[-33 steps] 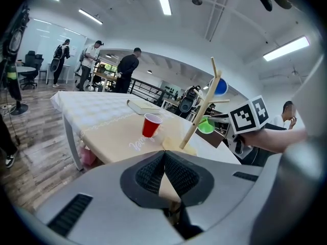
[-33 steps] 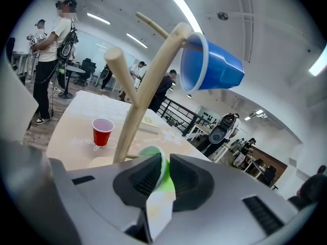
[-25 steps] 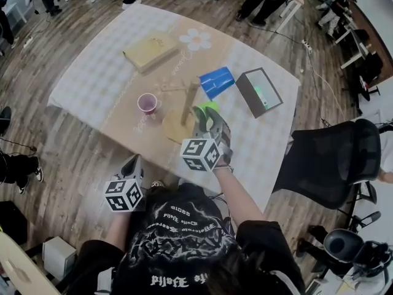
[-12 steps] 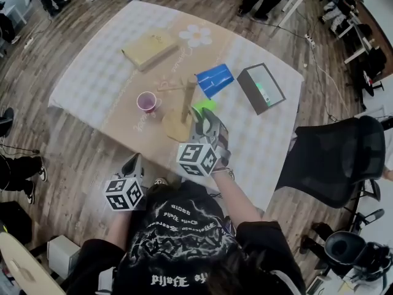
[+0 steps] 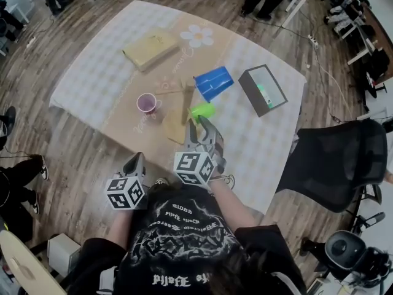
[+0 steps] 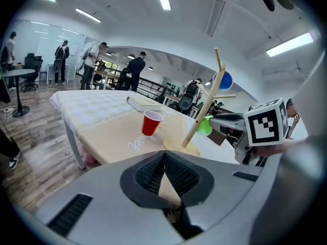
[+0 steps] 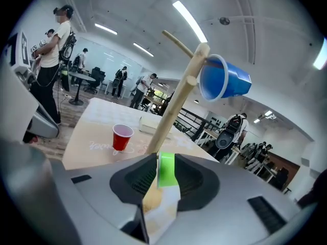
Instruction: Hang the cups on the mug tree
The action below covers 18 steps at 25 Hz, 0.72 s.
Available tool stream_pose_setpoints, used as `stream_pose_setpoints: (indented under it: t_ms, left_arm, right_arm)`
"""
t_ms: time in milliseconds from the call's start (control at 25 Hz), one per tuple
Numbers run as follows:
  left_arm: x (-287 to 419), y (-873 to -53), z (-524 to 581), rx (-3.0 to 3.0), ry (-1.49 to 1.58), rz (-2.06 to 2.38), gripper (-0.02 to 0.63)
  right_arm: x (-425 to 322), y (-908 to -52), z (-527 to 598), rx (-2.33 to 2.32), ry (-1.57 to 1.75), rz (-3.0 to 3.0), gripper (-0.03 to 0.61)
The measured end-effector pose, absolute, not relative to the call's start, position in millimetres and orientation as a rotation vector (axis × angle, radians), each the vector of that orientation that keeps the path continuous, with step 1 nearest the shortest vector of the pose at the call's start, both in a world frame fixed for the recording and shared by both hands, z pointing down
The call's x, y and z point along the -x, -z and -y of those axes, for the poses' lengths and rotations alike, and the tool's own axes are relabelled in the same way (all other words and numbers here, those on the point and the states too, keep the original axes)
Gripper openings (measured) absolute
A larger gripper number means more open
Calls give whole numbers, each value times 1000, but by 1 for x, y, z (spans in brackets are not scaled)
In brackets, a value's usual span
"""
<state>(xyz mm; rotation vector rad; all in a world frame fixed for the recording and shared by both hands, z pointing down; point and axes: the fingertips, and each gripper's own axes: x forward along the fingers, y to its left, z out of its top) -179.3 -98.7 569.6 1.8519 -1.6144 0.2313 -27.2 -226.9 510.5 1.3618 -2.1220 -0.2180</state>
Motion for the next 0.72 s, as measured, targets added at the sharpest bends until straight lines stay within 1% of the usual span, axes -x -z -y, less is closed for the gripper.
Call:
stream_pose_setpoints:
  t_ms: [160,320,360,440,560,720]
  left_arm:
    - [180,-569,102,-1836,-207,1627,20]
    - [182,-567,108,-1838,-183,1640,21]
    - [182,-566,109,-1840,-180,1643,21]
    - [181,-565,114,-1848,-171,1645,21]
    - [181,-562,128,-1886,-174,1629,21]
    - [190,-552,160,-1914,-170,1631,23]
  right_arm:
    - [31,-507,219,-1359,111,2193,135]
    - [29,-495,215,-1392,23,2263,133]
    - [25,-492,213,-1406,-12,2283,127]
    - [16,-493,209,-1432,-106,2324,93]
    - [-4,-504,204,-1471,-236,2329,80]
    - [-42,-522,198,-1557,-347,2250,18]
